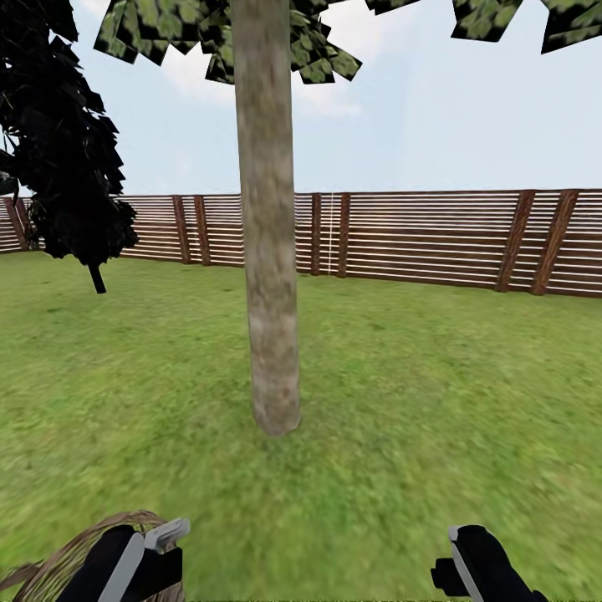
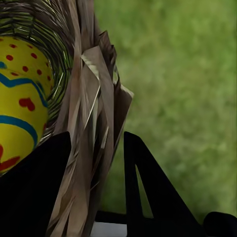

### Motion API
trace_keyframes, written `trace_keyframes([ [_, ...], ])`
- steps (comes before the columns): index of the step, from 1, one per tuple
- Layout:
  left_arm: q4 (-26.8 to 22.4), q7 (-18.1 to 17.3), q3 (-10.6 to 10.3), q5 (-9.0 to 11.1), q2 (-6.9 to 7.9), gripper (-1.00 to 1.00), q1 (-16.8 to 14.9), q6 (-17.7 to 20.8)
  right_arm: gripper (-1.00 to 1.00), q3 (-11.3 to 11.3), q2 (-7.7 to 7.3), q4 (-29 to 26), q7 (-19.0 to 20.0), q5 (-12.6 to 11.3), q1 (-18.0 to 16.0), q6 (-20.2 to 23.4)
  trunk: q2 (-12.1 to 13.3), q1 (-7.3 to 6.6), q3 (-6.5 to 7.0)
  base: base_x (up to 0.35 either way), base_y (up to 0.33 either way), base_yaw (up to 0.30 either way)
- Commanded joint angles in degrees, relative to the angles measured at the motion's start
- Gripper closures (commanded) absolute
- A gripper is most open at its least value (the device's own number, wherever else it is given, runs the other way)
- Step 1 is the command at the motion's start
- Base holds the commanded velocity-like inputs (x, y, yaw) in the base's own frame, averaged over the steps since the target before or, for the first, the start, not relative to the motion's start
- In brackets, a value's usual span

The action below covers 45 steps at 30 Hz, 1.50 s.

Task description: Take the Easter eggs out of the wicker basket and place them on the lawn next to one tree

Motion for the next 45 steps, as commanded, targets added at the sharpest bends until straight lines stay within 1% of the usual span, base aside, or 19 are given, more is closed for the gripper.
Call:
trace_keyframes([
  [1,-0.06,0.55,0.02,0.07,0.00,1.00,-0.04,0.26,-1.00,0.00,0.00,-0.03,0.04,0.23,-0.03,0.26,-0.45,0.22,-0.24,0.000,0.000,0.000],
  [32,-0.06,0.58,0.02,0.07,-0.07,1.00,-0.04,0.26,-1.00,0.18,0.17,0.06,-0.05,0.42,-0.03,0.26,-12.88,7.03,-5.81,0.000,0.000,0.000],
  [42,-0.06,0.53,0.02,0.15,-0.08,1.00,-0.04,0.26,-1.00,0.18,0.18,0.07,-0.05,0.36,-0.03,0.26,-12.88,7.03,-5.81,0.000,0.000,0.000],
  [43,-0.06,0.53,0.03,0.15,-0.08,-1.00,-0.04,0.26,-1.00,0.18,0.18,0.07,-0.03,0.35,-0.03,0.26,-12.88,7.03,-5.81,0.000,0.000,0.000],
  [45,-0.06,0.58,0.06,0.09,-0.07,-1.00,-0.04,0.26,-1.00,0.15,0.18,0.07,-0.05,0.34,-0.03,0.26,-12.88,7.03,-5.81,0.000,0.000,0.000],
])
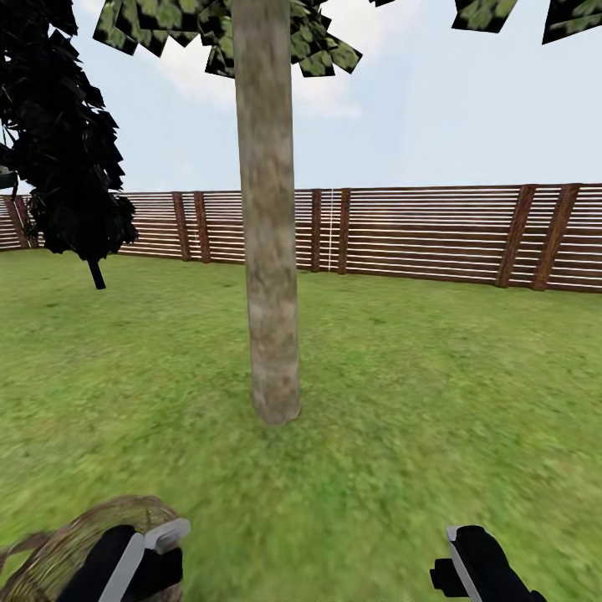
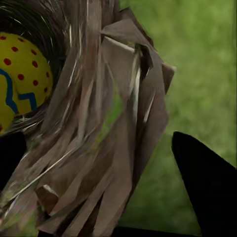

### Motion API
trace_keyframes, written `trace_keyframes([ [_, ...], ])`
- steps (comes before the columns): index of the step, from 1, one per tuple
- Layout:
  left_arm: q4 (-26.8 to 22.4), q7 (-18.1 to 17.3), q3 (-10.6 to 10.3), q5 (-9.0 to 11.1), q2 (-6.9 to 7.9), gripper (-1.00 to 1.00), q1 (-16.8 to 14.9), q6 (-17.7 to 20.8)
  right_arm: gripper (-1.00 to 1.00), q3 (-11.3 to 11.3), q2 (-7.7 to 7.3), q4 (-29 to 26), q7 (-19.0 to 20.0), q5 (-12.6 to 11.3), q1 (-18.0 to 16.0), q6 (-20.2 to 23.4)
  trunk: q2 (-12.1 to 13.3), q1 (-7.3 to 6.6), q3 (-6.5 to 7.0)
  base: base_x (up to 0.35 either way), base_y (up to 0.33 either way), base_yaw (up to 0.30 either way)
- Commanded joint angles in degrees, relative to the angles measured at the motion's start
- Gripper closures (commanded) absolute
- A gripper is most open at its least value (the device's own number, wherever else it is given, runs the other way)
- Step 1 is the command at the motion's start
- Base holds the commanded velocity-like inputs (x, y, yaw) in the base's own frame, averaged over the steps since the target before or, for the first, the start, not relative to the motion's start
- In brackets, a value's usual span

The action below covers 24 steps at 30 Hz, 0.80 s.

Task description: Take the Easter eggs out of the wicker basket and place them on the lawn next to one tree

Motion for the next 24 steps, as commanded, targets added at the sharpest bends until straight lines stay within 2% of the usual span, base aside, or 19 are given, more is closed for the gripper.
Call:
trace_keyframes([
  [1,-0.06,0.52,0.02,0.60,-0.01,-1.00,-0.03,0.21,-1.00,-0.03,0.00,-0.05,0.05,0.20,-0.03,0.24,-0.03,-0.01,-0.06,0.000,0.000,0.000],
  [10,-0.06,0.55,0.07,0.65,-0.02,-1.00,-0.03,0.20,-1.00,0.04,0.00,0.01,0.05,0.20,-0.03,0.17,-0.03,-0.01,-0.06,0.000,0.000,0.000],
  [24,-0.06,0.56,0.15,0.72,0.22,-1.00,-0.03,0.12,-1.00,0.03,0.00,-0.02,0.05,0.20,-0.03,0.17,5.59,-3.08,2.45,0.000,0.000,0.000],
])
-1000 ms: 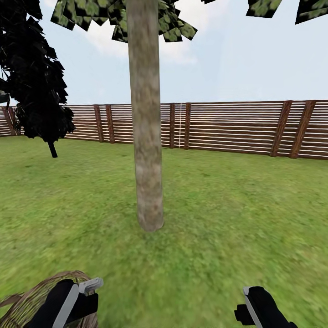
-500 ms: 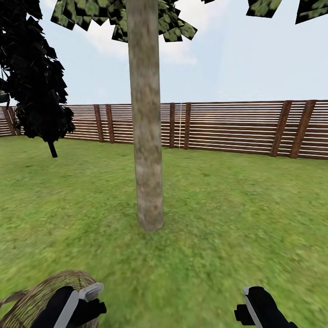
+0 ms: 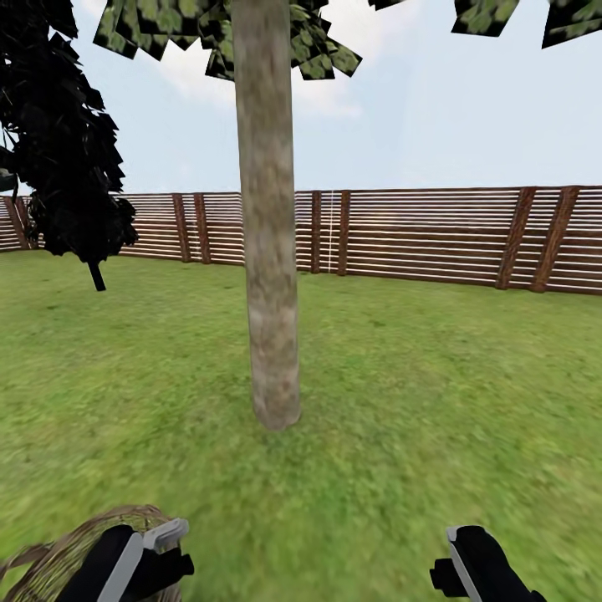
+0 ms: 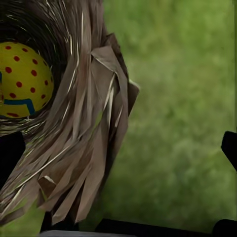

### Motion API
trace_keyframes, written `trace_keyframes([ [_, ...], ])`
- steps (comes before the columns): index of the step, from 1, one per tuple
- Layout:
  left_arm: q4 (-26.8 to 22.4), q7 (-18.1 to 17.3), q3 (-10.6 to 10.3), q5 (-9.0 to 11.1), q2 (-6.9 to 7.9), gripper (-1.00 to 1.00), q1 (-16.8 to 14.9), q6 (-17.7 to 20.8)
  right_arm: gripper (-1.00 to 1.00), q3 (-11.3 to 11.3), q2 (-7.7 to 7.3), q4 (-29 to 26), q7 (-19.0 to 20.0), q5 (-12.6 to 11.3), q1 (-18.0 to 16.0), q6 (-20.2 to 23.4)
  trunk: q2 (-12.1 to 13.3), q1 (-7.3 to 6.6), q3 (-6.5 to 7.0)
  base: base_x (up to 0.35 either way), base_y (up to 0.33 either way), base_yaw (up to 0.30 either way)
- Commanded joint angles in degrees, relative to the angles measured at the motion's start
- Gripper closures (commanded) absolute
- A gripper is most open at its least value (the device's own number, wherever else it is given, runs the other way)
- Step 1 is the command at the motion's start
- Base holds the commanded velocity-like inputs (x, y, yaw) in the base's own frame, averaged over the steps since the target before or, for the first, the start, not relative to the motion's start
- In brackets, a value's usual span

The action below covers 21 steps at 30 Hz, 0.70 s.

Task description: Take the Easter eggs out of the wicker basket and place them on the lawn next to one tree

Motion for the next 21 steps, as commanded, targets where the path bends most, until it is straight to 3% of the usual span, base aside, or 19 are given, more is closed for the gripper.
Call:
trace_keyframes([
  [1,-0.06,0.52,0.11,0.69,0.02,-1.00,-0.02,0.22,-1.00,0.00,0.00,-0.07,0.10,0.20,-0.03,0.25,0.39,-0.23,0.12,0.000,0.000,0.000],
  [21,-0.06,0.52,0.16,0.65,0.04,-1.00,-0.02,0.30,-1.00,-0.09,0.00,-0.08,0.14,0.20,-0.03,0.34,8.41,-4.63,3.71,0.000,0.000,0.000],
])
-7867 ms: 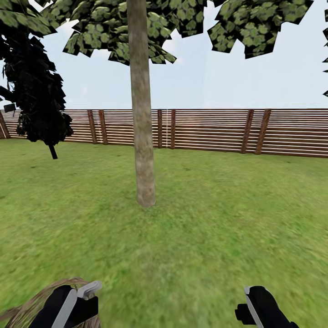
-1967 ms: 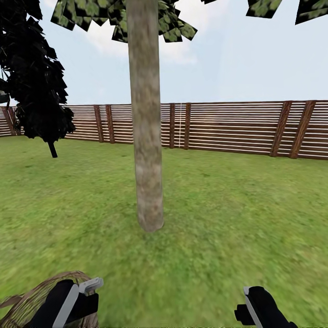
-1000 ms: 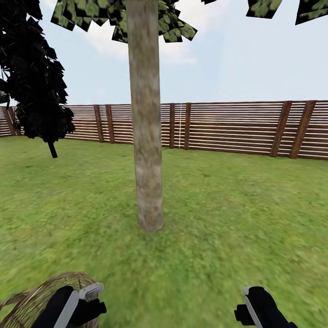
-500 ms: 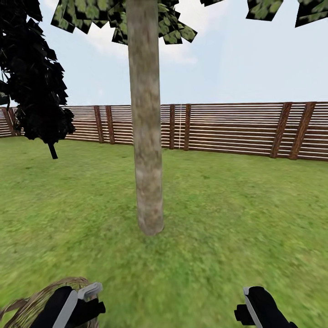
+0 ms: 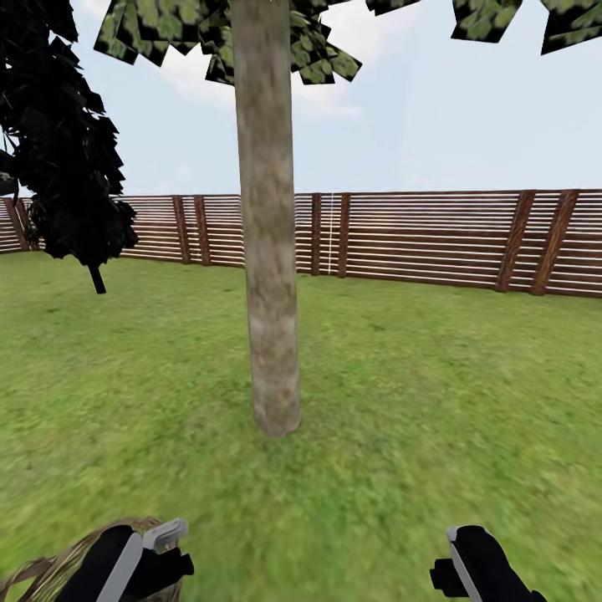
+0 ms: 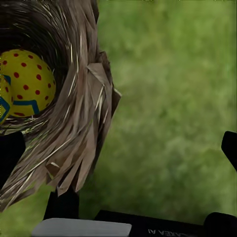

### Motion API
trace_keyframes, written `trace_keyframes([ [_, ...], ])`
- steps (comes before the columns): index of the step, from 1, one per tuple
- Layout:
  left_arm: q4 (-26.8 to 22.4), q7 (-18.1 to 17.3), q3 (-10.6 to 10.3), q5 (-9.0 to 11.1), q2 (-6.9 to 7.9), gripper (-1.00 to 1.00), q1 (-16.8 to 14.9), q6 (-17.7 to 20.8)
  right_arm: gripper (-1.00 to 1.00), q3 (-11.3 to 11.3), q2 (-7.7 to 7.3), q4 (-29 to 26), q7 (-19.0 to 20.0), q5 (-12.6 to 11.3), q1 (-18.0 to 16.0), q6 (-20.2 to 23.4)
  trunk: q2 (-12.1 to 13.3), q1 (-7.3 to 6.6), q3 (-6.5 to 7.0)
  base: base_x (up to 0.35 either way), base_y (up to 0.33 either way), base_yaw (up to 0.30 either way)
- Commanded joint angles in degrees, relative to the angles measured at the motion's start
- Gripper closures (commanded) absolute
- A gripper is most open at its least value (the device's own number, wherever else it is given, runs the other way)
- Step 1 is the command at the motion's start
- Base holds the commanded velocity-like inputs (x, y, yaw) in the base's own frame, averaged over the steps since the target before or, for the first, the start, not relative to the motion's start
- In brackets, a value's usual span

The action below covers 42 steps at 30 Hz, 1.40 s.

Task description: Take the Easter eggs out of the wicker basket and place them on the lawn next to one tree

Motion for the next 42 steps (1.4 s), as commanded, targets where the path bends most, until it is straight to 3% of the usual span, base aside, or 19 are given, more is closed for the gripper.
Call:
trace_keyframes([
  [1,-0.06,0.52,0.01,0.60,0.00,-1.00,-0.03,0.22,-1.00,0.00,0.00,-0.05,0.05,0.20,-0.03,0.25,0.39,-0.23,0.12,0.000,0.000,0.000],
  [33,-0.06,0.53,-0.21,0.35,-0.10,-1.00,-0.03,0.21,-1.00,0.02,0.00,-0.05,0.05,0.20,-0.03,0.25,13.22,-7.26,5.87,0.000,0.000,0.000],
  [42,-0.06,0.58,-0.19,0.40,-0.10,-1.00,-0.03,0.10,-1.00,0.02,-0.03,-0.05,0.05,0.20,-0.03,0.25,13.22,-7.26,5.87,0.000,0.000,0.000],
])
